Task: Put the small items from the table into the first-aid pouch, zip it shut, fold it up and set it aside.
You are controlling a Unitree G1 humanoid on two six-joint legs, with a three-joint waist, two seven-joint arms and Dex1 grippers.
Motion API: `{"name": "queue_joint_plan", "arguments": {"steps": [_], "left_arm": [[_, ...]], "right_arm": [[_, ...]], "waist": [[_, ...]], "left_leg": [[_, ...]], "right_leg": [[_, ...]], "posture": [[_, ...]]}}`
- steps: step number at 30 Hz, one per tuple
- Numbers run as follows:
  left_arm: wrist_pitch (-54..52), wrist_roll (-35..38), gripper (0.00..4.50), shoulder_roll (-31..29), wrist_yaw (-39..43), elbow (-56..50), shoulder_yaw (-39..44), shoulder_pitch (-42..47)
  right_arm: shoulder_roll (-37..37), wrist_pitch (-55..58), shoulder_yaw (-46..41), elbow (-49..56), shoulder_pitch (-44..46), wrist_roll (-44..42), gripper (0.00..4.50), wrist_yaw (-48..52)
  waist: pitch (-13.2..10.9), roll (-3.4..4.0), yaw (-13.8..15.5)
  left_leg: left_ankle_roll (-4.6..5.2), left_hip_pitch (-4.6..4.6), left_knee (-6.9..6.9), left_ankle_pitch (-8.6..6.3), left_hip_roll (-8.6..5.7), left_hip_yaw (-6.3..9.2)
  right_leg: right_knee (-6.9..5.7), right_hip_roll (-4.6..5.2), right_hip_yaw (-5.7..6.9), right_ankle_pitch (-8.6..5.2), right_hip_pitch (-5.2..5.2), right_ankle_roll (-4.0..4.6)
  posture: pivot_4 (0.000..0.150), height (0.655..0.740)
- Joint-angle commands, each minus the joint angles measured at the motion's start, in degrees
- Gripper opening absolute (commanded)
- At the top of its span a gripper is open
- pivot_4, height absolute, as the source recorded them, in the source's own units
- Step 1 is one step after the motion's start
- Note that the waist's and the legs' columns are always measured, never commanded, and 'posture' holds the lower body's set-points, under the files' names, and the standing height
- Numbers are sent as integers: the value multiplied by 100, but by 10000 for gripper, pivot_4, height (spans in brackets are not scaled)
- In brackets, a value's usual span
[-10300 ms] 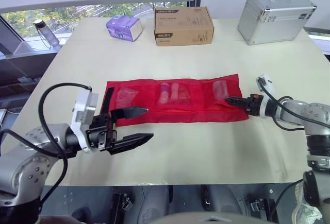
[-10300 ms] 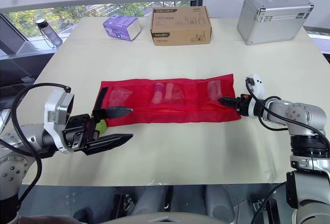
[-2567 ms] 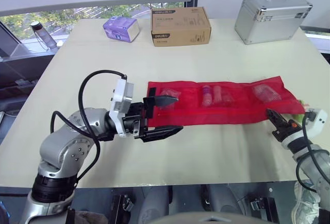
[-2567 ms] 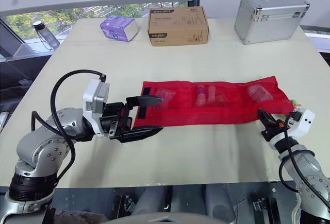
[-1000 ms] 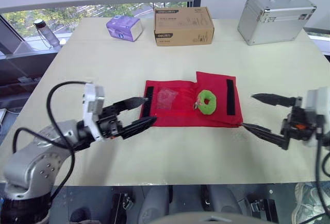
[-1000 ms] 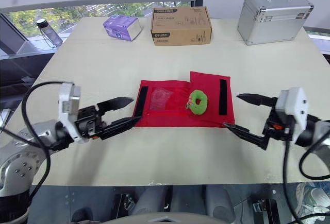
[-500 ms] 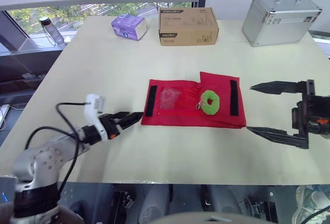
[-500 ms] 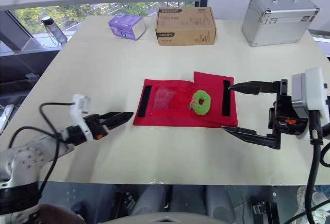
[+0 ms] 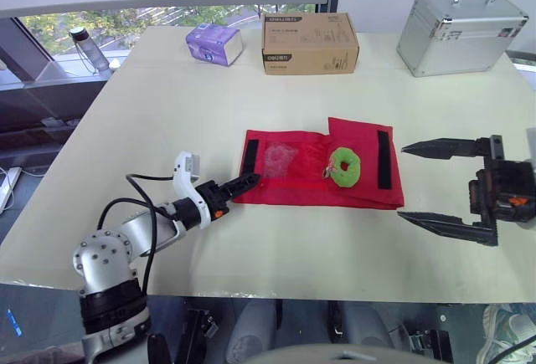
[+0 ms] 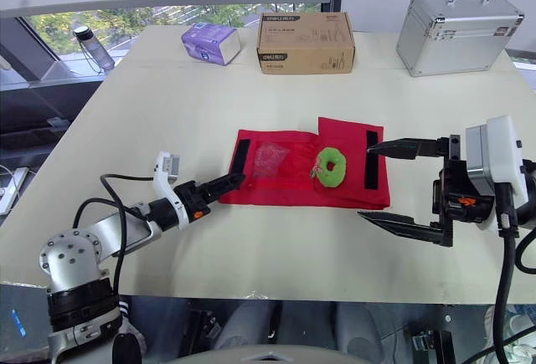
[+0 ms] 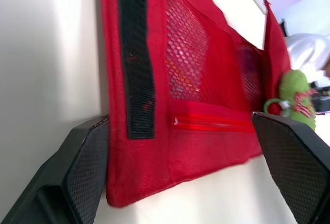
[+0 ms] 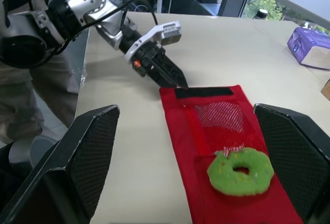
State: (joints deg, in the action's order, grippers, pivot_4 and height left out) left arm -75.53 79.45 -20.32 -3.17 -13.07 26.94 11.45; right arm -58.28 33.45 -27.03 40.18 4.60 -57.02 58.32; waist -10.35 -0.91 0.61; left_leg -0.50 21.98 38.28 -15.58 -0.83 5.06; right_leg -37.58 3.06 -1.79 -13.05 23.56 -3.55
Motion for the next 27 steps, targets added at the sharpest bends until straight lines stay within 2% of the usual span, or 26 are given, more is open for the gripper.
{"name": "queue_joint_plan", "arguments": {"steps": [1, 6, 7, 9, 10, 12, 16, 17, 20, 24, 27], "left_arm": [[206, 473, 45000, 78, -208, -191, -62, -250], [624, 923, 45000, 191, -447, -328, -278, -543], [745, 931, 42397, 271, -527, -339, -335, -615], [936, 981, 36286, 349, -579, -381, -467, -737], [1005, 993, 29639, 351, -592, -407, -528, -781], [1114, 957, 22788, 317, -580, -429, -622, -824], [1222, 849, 2125, 2, -283, -343, -669, -853], [1212, 792, 246, -148, -143, -302, -662, -857], [1173, 686, 246, -652, 334, -123, -567, -878], [1131, 113, 246, -1755, 1679, 260, -420, -955], [1238, -316, 246, -2334, 2627, 523, -468, -892]], "right_arm": [[-12, -26, -176, 138, -55, -68, 44516, -43], [-44, -12, -160, 154, -79, -80, 44516, -81], [-52, -6, -158, 149, -76, -68, 44943, -96], [-63, -1, -142, 132, -59, -50, 45000, -120], [-68, -2, -128, 120, -46, -40, 45000, -127], [-76, -15, -84, 86, -4, -12, 45000, -135], [-61, -48, 57, -2, 111, 118, 45000, -179], [-40, -48, 118, -32, 159, 168, 45000, -224], [17, 9, 422, -128, 363, 325, 45000, -449], [469, -27, 1341, -368, 959, 761, 45000, -921], [848, -111, 2047, -674, 1331, 1210, 45000, -937]], "waist": [[0, 0, 7], [0, 0, 15], [0, 0, 16], [0, 0, 19], [0, 0, 19], [0, 0, 21], [0, 0, 15], [0, 0, 7], [0, 0, -18], [-1, -4, -129], [-4, 1, -152]], "left_leg": [[0, 0, 0, 0, 0, 0], [0, 0, 0, 0, 0, -3], [0, 0, 0, 0, 0, -3], [0, 0, 0, 0, 0, -5], [0, 1, 0, 0, 0, -6], [0, 2, 0, 0, -1, -5], [1, 2, 0, 0, 0, -6], [1, 1, 0, 0, 0, -5], [0, -2, -4, 0, 3, -9], [0, -3, -9, 0, 8, -7], [0, -8, -17, 0, 9, -9]], "right_leg": [[1, 0, 0, 0, 0, 0], [2, 2, -2, -1, 0, 2], [2, 2, -1, -1, 0, 2], [4, 3, -4, -1, 0, 3], [6, 3, -4, -2, 0, 4], [7, 2, -3, -3, 0, 7], [7, 0, -3, -5, 0, 9], [7, -2, -2, -6, 0, 11], [6, -5, -3, -7, 1, 13], [6, -11, 0, -16, 2, 29], [4, -15, -1, -20, 4, 34]], "posture": [[1500, 7400], [1500, 7400], [1500, 7400], [1500, 7400], [1500, 7400], [1500, 7400], [1500, 7400], [1500, 7400], [1500, 7400], [1500, 7400], [1500, 7400]]}}
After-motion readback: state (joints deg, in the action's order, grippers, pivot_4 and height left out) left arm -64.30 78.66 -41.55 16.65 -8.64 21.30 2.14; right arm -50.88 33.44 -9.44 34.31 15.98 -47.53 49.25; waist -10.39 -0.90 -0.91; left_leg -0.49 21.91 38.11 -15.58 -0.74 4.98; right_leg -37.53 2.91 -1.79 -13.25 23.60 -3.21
